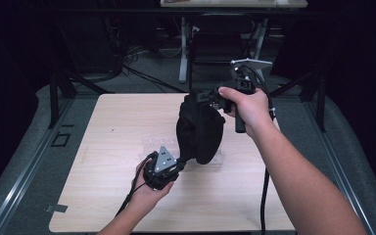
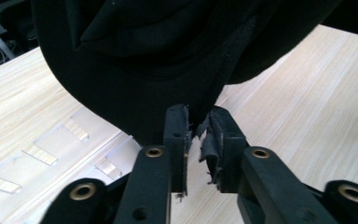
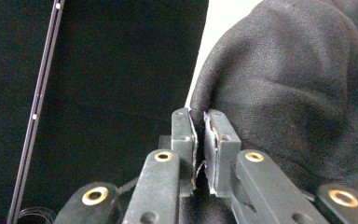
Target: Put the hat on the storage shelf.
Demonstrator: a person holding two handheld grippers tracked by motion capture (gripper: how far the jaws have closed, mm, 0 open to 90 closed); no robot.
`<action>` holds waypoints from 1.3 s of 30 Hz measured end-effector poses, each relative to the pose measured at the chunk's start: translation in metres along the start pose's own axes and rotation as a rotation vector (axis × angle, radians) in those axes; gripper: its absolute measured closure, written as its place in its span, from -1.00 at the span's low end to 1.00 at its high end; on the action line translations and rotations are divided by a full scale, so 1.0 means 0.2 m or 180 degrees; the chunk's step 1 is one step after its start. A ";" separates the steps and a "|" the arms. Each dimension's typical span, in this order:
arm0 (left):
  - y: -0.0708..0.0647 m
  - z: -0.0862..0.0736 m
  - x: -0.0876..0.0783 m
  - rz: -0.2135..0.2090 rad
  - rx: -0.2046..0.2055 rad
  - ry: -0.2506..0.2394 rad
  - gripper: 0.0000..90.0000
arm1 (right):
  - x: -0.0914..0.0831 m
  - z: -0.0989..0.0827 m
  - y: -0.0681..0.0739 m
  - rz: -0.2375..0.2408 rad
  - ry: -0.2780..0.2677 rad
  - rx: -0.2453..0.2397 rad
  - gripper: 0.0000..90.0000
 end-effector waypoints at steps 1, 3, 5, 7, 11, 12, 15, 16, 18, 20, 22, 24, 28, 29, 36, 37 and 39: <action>0.00 0.00 -0.01 0.0001 0.0020 -0.0007 0.82 | 0.00 0.00 0.00 -0.0002 -0.0005 0.0002 0.85; 0.01 -0.01 -0.01 -0.0030 0.0010 -0.0024 0.86 | 0.00 0.00 0.00 0.0002 -0.0003 0.0000 0.85; 0.02 -0.02 -0.02 -0.0049 -0.0031 -0.0043 0.87 | -0.01 0.00 0.00 0.0000 -0.0014 -0.0005 0.86; 0.02 -0.02 -0.02 -0.0057 -0.0047 -0.0064 0.88 | -0.01 0.00 0.01 -0.0009 -0.0003 -0.0009 0.87; 0.03 -0.02 -0.03 -0.0082 -0.0045 -0.0107 0.89 | -0.01 0.01 0.01 -0.0008 -0.0007 -0.0013 0.89; 0.04 -0.02 -0.04 -0.0104 -0.0059 -0.0110 0.89 | -0.01 0.01 0.02 -0.0018 -0.0015 -0.0017 0.89; 0.05 -0.02 -0.04 -0.0187 -0.0146 -0.0153 0.89 | -0.01 0.01 0.02 -0.0005 -0.0032 -0.0012 0.89; 0.06 -0.02 -0.04 -0.0214 -0.0170 -0.0161 0.89 | -0.01 0.02 0.02 -0.0005 -0.0047 -0.0003 0.89; 0.07 -0.02 -0.04 -0.0249 -0.0202 -0.0179 0.90 | 0.00 0.03 0.03 -0.0014 -0.0067 0.0005 0.90; 0.08 -0.02 -0.05 -0.0277 -0.0232 -0.0194 0.90 | 0.00 0.03 0.03 -0.0016 -0.0073 0.0015 0.90; 0.09 -0.03 -0.05 -0.0315 -0.0266 -0.0193 0.90 | 0.01 0.04 0.03 -0.0030 -0.0079 0.0015 0.90; 0.10 -0.03 -0.05 -0.0341 -0.0296 -0.0184 0.90 | 0.01 0.04 0.03 -0.0030 -0.0079 0.0023 0.90; 0.12 -0.03 -0.04 -0.0428 -0.0401 -0.0238 0.90 | 0.03 0.05 0.03 -0.0014 -0.0121 0.0038 0.89; 0.12 -0.03 -0.04 -0.0457 -0.0416 -0.0250 0.90 | 0.03 0.06 0.03 -0.0009 -0.0121 0.0040 0.89; 0.18 -0.07 -0.03 -0.0497 -0.0660 -0.0253 1.00 | 0.09 0.07 0.03 -0.0058 -0.0131 0.0034 0.85; 0.19 -0.08 -0.03 -0.0479 -0.0748 -0.0245 1.00 | 0.10 0.07 0.03 -0.0062 -0.0132 0.0029 0.85; 0.21 -0.10 -0.03 -0.0361 -0.0690 -0.0178 1.00 | 0.11 0.07 0.03 -0.0025 -0.0101 0.0023 0.85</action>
Point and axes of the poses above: each handheld gripper's, and its own axes: x roughly forward along the jaws, z roughly out of its top, y roughly to its left, the point moved 5 cm from there along x, roughly forward along the jaws, and after that the axes turned 7 degrees about z, right-handed, at the moved point
